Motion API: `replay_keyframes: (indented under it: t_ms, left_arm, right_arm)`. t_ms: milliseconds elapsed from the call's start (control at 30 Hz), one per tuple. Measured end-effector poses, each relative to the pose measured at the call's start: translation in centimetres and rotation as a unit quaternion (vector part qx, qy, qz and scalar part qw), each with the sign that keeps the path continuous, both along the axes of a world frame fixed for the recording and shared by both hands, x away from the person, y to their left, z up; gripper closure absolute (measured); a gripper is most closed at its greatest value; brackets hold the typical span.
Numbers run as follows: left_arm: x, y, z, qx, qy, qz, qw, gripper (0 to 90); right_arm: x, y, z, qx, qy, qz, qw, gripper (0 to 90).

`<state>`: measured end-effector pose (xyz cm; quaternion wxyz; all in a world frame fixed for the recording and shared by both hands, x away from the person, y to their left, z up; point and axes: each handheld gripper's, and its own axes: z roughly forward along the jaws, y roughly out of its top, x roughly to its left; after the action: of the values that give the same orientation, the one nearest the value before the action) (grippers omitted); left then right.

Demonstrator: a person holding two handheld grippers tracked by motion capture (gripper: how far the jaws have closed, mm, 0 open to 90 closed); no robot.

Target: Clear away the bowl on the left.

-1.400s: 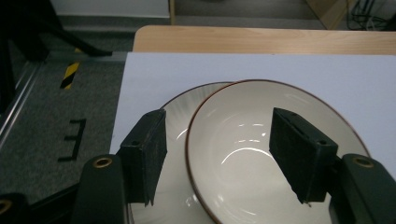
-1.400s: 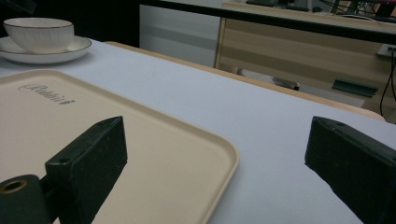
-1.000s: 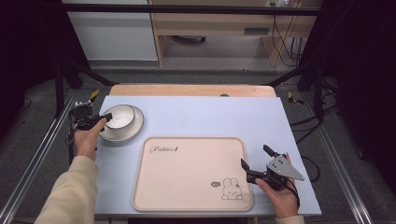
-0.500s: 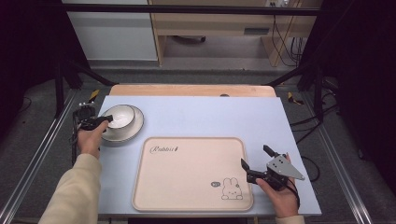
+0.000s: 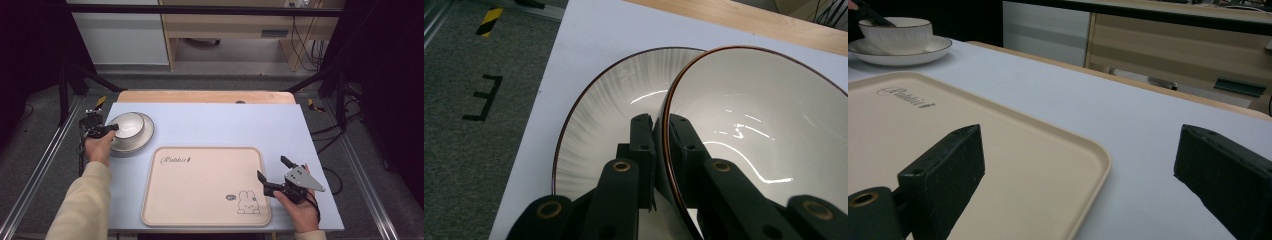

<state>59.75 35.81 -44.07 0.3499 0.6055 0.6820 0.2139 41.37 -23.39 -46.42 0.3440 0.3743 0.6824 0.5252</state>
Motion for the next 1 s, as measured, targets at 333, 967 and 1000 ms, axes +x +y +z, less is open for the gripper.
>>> replay_keyframes:
  t_ms: [333, 967, 1000]
  left_arm:
    - [-1.5, 0.0, 1.3, -0.005, -0.016, -0.006, 0.9998, 82.0]
    - [-5.5, -3.4, 4.4, -0.017, -0.056, -0.121, 0.9909, 81.8]
    - [-5.6, -3.6, 4.5, -0.018, -0.057, -0.124, 0.9904, 81.8]
  right_arm:
    - [-0.1, 0.1, 0.1, -0.002, -0.003, 0.0, 1.0, 6.2]
    - [0.2, 0.1, -0.1, -0.009, -0.023, 0.007, 0.9997, 5.0]
    - [0.2, 0.1, -0.1, -0.008, -0.023, 0.007, 0.9997, 5.1]
